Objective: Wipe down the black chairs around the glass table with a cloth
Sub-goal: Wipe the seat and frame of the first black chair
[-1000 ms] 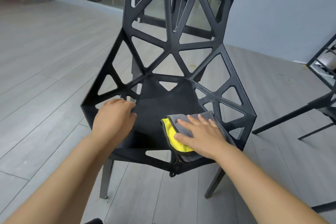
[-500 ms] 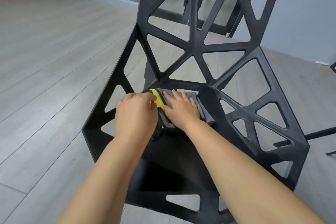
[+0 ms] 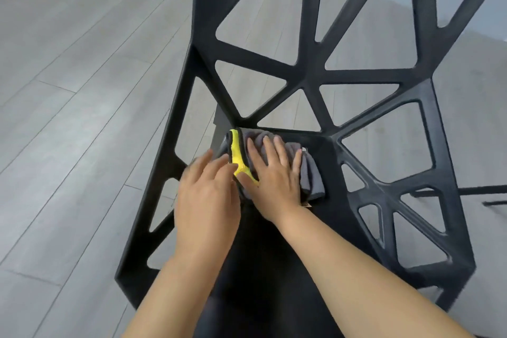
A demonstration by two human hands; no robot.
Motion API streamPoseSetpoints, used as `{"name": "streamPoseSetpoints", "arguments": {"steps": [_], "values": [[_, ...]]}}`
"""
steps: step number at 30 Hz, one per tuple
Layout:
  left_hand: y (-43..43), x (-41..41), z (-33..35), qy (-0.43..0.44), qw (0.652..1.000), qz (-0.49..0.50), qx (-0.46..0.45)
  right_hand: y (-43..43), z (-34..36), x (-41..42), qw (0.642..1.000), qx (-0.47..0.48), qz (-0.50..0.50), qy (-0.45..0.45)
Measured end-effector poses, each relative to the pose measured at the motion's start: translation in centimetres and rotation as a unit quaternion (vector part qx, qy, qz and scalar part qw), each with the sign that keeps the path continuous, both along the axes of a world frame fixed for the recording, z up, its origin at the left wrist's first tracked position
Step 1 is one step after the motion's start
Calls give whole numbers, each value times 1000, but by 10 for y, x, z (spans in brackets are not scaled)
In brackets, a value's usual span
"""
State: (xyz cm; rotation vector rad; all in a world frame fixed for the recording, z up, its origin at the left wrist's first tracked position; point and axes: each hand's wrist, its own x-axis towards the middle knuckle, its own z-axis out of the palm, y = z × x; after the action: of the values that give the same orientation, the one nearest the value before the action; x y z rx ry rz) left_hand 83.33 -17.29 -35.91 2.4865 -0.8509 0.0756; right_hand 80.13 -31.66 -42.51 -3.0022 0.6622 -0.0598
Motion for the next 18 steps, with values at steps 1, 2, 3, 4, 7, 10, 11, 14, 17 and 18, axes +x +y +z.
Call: {"name": "streamPoseSetpoints", "arguments": {"steps": [1, 2, 3, 4, 7, 10, 11, 14, 17, 18], "values": [[-4, 14, 7, -19, 999, -14, 23, 2, 3, -2, 999, 18, 0, 34], [-8, 29, 15, -44, 997, -33, 51, 3, 6, -1, 998, 29, -3, 63], [-13, 45, 22, -72, 993, -57, 79, 2, 11, 2, 996, 34, -6, 84], [-17, 59, 30, -92, 986, -83, 109, -1, 15, 7, 994, 34, -8, 103], [-19, 91, 49, -137, 963, -140, 184, -15, 30, 19, 990, 26, 3, 138], [-11, 109, 57, -142, 953, -174, 203, -43, 48, 21, 986, 50, -6, 161], [-10, 112, 58, -148, 950, -175, 213, -53, 54, 19, 984, 39, -5, 174], [-10, 114, 64, -107, 944, -173, 259, -73, 68, 13, 978, -17, -18, 208], [-12, 114, 70, -76, 916, -195, 342, -73, 72, 9, 975, -23, -89, 203], [-12, 115, 72, -65, 913, -197, 351, -71, 72, 9, 975, -15, -125, 184]]}}
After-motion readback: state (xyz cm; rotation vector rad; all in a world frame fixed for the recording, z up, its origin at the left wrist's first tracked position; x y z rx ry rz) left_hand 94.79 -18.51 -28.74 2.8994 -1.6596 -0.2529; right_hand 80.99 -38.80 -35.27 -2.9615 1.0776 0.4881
